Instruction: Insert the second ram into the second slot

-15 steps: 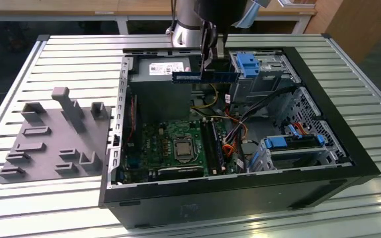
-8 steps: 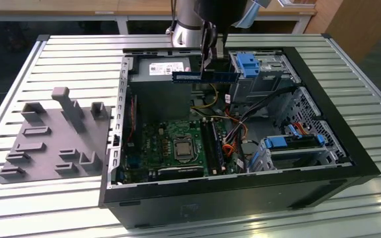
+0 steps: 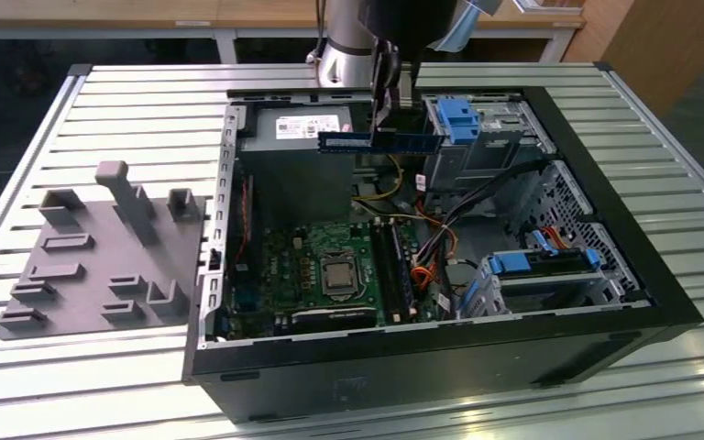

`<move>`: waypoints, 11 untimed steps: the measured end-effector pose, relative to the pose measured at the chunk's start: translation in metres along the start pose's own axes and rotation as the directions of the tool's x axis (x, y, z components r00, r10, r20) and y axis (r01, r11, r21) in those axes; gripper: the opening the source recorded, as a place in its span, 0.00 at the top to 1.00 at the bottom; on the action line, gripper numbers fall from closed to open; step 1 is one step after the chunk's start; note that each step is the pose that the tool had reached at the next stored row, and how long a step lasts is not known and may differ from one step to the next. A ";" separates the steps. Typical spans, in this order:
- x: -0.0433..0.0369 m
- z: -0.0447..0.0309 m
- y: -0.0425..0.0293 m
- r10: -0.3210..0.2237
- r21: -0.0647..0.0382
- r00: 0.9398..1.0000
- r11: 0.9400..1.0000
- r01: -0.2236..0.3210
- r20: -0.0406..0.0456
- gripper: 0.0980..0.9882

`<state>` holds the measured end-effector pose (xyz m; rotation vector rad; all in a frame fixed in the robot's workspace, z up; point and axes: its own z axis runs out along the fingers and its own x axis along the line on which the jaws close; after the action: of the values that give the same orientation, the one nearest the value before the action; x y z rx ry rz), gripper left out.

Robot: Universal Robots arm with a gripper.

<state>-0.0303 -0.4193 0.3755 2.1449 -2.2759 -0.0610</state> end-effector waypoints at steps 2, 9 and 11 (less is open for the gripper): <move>0.0000 0.0000 0.0000 0.004 0.000 1.000 1.000 -0.004 0.000 0.96; 0.0000 0.0000 0.0000 0.017 0.000 1.000 1.000 -0.017 0.001 0.96; 0.0000 0.0000 0.0000 0.022 0.000 1.000 1.000 -0.022 0.001 0.96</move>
<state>-0.0303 -0.4193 0.3755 2.1199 -2.2998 -0.0612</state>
